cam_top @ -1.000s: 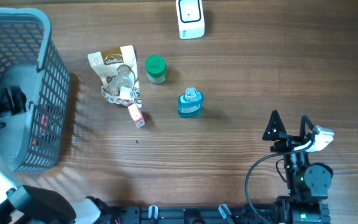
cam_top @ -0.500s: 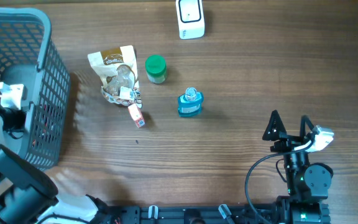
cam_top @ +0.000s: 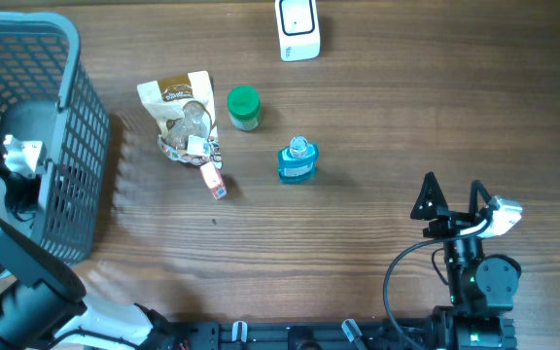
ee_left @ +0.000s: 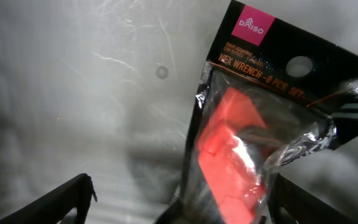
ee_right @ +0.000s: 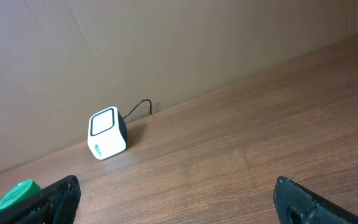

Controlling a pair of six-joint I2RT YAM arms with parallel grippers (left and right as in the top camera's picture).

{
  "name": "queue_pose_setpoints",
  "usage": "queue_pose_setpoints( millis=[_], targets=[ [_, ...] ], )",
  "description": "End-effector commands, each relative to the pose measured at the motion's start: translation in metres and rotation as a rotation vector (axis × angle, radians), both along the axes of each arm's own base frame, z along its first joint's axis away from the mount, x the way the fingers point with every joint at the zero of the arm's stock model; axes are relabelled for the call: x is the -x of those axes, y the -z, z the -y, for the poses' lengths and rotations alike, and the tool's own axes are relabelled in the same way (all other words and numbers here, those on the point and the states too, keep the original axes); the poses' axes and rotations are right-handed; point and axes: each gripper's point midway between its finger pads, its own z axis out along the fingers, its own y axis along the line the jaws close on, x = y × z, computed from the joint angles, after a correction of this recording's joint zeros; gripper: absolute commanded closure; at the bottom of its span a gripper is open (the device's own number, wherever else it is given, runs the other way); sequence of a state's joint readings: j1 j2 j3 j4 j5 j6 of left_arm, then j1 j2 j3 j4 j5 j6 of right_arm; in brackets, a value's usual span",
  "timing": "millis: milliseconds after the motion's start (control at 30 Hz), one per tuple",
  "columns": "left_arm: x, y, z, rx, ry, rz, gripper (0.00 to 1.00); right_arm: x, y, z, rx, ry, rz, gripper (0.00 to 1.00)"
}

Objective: Scan the item barcode
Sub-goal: 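Move the left gripper back down into the grey basket, then grasp the black-red hex wrench packet in the basket with left gripper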

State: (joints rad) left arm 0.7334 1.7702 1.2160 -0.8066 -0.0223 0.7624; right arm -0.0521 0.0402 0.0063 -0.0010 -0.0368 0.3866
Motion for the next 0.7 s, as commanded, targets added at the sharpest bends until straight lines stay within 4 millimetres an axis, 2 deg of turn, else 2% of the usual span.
queue_pose_setpoints(
  millis=[0, 67, 100, 133, 167, 300, 367, 533, 667],
  targets=[
    [0.0061, 0.0060, -0.0038, -0.018, 0.006, -0.036, 0.15, 0.0001, -0.0009, -0.0007, 0.017, -0.005, 0.005, 0.00],
    [0.0061, 0.0062, -0.0022, -0.009, 0.008, -0.034, 0.16, 0.0001, -0.0009, -0.0007, 0.018, -0.005, 0.005, 0.00],
    [0.0064, 0.0064, -0.0016, -0.007, 0.008, -0.036, 0.21, 0.0001, -0.0008, -0.0007, 0.017, -0.005, 0.004, 0.00],
    [0.0064, 0.0064, -0.0016, -0.007, 0.008, -0.036, 0.36, 0.0001, -0.0009, -0.0007, 0.017, -0.005, 0.005, 0.00],
    [0.0067, 0.0066, -0.0005, -0.001, 0.009, -0.036, 0.44, 0.0001, -0.0009, -0.0006, 0.017, -0.005, 0.005, 0.00],
    [0.0080, 0.0073, 0.0032, 0.016, 0.010, -0.040, 0.53, 0.0001, -0.0009, -0.0007, 0.017, -0.005, 0.005, 0.00],
    [0.0082, 0.0073, 0.0033, 0.017, 0.006, -0.040, 0.63, 0.0001, -0.0009, -0.0007, 0.017, -0.005, 0.005, 0.00],
    [0.0084, 0.0074, 0.0036, 0.019, 0.003, -0.040, 0.78, 0.0001, -0.0009, -0.0006, 0.017, -0.005, 0.005, 0.00],
    [0.0084, 0.0074, 0.0035, 0.018, 0.003, -0.040, 0.94, 0.0001, -0.0009, -0.0006, 0.017, -0.005, 0.005, 0.00]
  ],
)
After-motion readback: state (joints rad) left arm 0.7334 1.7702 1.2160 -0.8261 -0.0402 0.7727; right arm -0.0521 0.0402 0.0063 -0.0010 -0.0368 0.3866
